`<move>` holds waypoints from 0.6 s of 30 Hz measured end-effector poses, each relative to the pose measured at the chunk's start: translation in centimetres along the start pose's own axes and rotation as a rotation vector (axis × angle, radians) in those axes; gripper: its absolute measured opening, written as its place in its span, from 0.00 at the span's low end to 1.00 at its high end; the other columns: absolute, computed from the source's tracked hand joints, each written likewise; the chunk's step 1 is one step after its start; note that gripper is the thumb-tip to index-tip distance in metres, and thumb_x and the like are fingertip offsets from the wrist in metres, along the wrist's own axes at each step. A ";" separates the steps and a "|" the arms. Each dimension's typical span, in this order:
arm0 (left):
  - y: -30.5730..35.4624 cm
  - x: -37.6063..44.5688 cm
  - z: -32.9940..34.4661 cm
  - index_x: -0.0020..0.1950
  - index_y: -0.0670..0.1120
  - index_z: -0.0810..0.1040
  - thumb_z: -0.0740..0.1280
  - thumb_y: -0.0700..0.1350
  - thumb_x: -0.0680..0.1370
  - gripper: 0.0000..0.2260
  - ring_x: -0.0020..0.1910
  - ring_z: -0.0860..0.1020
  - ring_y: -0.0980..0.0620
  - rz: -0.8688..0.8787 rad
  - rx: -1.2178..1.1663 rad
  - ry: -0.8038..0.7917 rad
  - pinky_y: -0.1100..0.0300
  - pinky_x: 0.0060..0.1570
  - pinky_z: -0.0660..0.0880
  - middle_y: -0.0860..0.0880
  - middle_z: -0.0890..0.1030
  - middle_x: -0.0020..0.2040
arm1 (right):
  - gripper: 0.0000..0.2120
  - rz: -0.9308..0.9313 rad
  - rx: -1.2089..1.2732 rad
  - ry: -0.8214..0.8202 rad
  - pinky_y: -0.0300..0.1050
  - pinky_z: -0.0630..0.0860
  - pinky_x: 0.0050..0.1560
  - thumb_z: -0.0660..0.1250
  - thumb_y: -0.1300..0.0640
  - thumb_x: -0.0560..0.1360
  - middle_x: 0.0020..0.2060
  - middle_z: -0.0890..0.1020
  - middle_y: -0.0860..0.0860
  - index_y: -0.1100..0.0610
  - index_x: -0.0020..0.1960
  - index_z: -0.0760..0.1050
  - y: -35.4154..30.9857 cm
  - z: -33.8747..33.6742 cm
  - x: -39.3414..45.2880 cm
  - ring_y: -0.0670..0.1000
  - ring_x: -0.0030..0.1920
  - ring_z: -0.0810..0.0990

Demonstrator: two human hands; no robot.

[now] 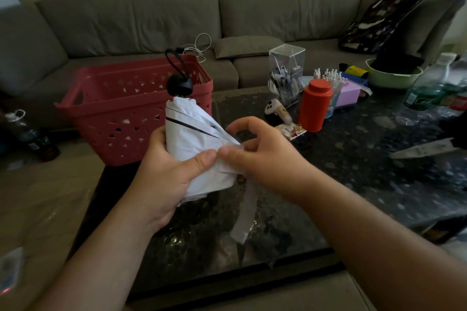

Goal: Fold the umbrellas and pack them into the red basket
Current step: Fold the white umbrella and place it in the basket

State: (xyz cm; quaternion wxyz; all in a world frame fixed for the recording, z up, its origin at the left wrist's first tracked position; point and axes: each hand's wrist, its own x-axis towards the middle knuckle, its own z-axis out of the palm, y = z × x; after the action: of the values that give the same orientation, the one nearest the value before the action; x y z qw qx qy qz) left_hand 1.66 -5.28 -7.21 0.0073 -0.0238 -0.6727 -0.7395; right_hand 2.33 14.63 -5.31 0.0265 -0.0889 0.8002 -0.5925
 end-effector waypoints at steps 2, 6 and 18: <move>0.0 -0.2 0.2 0.71 0.50 0.72 0.81 0.44 0.63 0.38 0.54 0.87 0.46 0.002 -0.024 -0.004 0.50 0.48 0.85 0.47 0.86 0.59 | 0.22 -0.075 -0.100 0.042 0.53 0.86 0.42 0.79 0.51 0.74 0.40 0.86 0.56 0.44 0.64 0.74 0.3 0.3 -0.1 0.54 0.40 0.87; -0.2 -0.4 0.5 0.72 0.49 0.72 0.79 0.41 0.65 0.36 0.55 0.87 0.44 0.015 -0.063 -0.051 0.50 0.48 0.85 0.46 0.86 0.59 | 0.23 -0.129 -0.202 0.052 0.58 0.85 0.42 0.80 0.48 0.73 0.42 0.84 0.53 0.39 0.64 0.73 0.7 0.0 0.1 0.53 0.41 0.84; -0.3 -0.6 -1.4 0.82 0.41 0.61 0.78 0.38 0.71 0.43 0.73 0.73 0.32 -0.011 -0.080 -0.634 0.36 0.72 0.71 0.33 0.75 0.73 | 0.18 -0.168 0.005 -0.224 0.42 0.81 0.52 0.82 0.56 0.67 0.48 0.88 0.46 0.50 0.56 0.83 0.6 -0.7 -0.3 0.45 0.51 0.87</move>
State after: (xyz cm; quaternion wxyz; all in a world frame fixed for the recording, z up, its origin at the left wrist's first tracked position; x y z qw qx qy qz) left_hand 2.22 -6.67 -7.64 -0.2079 -0.2497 -0.6119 -0.7211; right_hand 2.48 15.49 -5.66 0.0661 -0.2213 0.7804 -0.5811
